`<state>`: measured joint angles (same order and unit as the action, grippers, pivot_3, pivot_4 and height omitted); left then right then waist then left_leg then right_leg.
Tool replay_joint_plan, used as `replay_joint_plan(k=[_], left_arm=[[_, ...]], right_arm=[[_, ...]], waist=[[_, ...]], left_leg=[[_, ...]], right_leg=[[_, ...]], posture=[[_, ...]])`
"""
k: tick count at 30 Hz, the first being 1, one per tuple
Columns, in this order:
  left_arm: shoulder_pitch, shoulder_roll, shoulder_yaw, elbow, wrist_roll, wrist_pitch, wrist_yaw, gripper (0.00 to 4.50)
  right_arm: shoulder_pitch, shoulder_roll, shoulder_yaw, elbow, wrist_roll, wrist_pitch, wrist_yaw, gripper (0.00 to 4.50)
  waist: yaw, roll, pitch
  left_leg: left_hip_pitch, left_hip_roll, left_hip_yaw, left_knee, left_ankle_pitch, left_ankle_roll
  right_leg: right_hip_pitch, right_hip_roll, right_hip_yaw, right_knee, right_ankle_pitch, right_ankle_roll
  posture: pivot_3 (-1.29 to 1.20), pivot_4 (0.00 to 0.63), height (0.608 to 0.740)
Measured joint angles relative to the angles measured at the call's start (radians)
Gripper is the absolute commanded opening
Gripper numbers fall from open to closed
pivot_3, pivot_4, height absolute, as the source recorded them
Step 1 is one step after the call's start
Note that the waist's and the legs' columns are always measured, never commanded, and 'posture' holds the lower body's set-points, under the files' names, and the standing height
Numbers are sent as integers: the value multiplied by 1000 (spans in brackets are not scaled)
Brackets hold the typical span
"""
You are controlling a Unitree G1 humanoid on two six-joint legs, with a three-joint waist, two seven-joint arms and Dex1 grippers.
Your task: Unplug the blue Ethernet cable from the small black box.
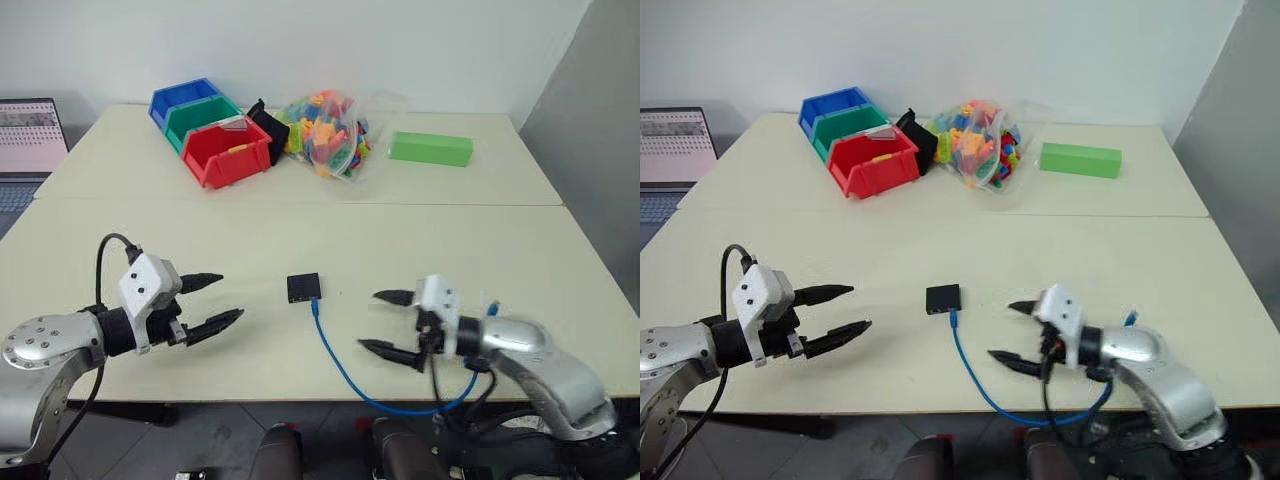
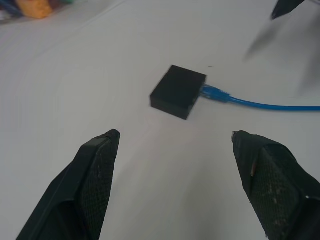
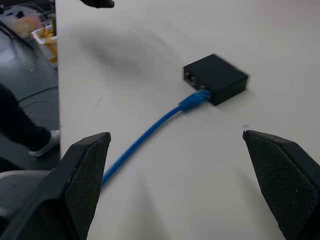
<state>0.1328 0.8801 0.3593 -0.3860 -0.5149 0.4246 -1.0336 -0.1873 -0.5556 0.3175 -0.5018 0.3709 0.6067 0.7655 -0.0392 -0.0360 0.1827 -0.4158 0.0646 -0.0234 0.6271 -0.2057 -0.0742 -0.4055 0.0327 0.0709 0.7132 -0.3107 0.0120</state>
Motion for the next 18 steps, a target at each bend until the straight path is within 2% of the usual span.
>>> replay_joint_plan(k=[7, 14, 18], left_arm=[[92, 80, 3, 8, -32, -40, -211, 3831], [98, 89, -1, 46, -9, -105, -269, 3831], [87, 88, -12, 70, -1, -130, -280, 3831]], right_arm=[[-134, 132, 137, 97, -90, 92, -75, 4490], [-182, 197, 188, 180, -170, 175, -154, 4490], [-200, 215, 196, 180, -183, 220, -161, 3719]], waist=[[-4, 0, 0], [-4, 0, 0], [-6, 0, 0]], left_leg=[[0, 0, 0, 0, 0, 0], [0, 1, 0, 0, 0, 0], [0, 1, 0, 0, 0, 0]], right_leg=[[0, 0, -1, 0, 0, -1], [-1, 0, -1, 0, 0, -1], [-1, 0, -1, 0, -1, -1]], posture=[[0, 150, 740], [0, 150, 740], [0, 150, 740]])
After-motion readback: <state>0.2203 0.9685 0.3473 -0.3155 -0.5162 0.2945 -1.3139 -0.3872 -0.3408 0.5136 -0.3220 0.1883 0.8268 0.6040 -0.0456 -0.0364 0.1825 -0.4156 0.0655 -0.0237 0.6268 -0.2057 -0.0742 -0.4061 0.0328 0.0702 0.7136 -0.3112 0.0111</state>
